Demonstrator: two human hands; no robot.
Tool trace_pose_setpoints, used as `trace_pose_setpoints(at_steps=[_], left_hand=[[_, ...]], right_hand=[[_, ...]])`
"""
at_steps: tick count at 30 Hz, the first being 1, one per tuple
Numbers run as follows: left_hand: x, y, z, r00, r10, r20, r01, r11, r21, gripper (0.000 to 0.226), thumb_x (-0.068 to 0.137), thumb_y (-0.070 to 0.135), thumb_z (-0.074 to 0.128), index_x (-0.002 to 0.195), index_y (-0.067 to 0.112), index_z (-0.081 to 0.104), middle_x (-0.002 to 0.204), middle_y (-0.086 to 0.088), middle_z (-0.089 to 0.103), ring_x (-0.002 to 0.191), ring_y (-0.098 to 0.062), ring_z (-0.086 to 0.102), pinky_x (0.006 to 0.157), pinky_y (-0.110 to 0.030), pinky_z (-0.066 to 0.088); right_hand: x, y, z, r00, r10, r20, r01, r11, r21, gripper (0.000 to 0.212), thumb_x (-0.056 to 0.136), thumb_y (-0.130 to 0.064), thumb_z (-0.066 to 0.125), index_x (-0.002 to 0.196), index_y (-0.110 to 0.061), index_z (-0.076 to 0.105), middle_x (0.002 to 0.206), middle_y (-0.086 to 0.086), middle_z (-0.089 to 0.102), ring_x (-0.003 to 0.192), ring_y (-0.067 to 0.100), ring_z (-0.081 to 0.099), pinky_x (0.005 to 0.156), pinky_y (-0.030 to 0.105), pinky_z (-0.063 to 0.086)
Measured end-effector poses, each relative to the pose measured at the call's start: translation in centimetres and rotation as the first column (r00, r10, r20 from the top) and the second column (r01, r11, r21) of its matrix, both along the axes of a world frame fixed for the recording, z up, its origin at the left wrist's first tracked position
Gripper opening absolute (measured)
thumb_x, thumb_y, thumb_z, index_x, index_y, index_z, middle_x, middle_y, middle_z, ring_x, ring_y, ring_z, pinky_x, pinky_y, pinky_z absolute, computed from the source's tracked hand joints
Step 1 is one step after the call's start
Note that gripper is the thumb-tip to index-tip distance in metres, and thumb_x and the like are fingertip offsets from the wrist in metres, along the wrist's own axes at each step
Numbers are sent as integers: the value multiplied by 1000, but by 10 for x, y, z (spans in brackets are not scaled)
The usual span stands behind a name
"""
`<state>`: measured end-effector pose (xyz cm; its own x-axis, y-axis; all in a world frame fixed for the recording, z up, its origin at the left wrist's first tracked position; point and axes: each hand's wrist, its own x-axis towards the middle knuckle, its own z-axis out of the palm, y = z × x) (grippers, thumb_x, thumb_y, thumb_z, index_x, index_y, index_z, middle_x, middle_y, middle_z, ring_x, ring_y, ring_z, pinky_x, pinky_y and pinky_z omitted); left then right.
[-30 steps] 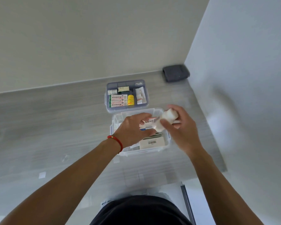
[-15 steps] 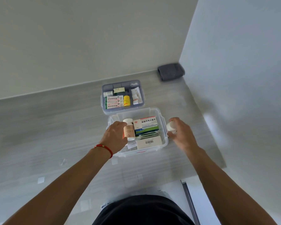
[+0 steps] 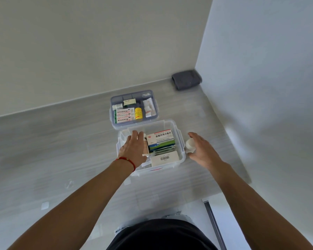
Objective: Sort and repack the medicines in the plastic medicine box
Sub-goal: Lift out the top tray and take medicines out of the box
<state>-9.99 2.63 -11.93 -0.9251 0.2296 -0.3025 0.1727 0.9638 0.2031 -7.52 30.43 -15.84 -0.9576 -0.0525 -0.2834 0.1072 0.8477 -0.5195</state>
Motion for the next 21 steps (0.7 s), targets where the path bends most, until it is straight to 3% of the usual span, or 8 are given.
trace_pose_setpoints(at_steps=[4, 9, 13, 17, 21], left_hand=[[-1, 3, -2, 1000, 14, -5, -14, 999, -44, 82, 72, 34, 84, 134, 12, 35, 134, -8, 37, 119, -22, 50, 90, -38, 57], [1, 4, -2, 1000, 15, 2, -15, 999, -39, 86, 68, 29, 87, 133, 10, 35, 135, -10, 36, 118, -23, 48, 91, -37, 57], [11, -7, 15, 996, 60, -63, -52, 991, 124, 86, 62, 29, 91, 128, 13, 39, 126, -5, 46, 112, -21, 50, 89, -37, 56], [28, -16, 41, 982, 106, -155, -26, 894, 447, 91, 58, 26, 94, 132, 16, 42, 126, -3, 50, 101, -15, 54, 84, -31, 55], [37, 1, 62, 991, 33, -132, 57, 780, 623, 96, 64, 25, 92, 143, 28, 37, 133, 5, 47, 105, -7, 58, 85, -22, 56]], right_hand=[[6, 6, 11, 998, -64, -29, 62, 997, -51, 79, 87, -11, 75, 155, -13, 34, 157, 10, 41, 142, 29, 44, 112, 41, 39], [11, -2, 36, 957, -228, -181, 193, 962, -191, 56, 94, -14, 67, 146, -18, 48, 144, 5, 51, 129, 19, 53, 107, 43, 49], [10, -18, 66, 920, -305, -247, 220, 922, -318, 38, 94, -13, 63, 132, -19, 63, 131, -3, 62, 112, 9, 61, 99, 30, 53], [5, -42, 97, 956, -253, -151, 152, 863, -481, 22, 95, -26, 68, 116, -22, 71, 107, -13, 75, 97, 0, 69, 85, 24, 59], [1, -73, 111, 1000, -7, -23, -6, 850, -526, 55, 89, -46, 70, 140, -32, 56, 122, -16, 69, 105, 5, 68, 87, 27, 59]])
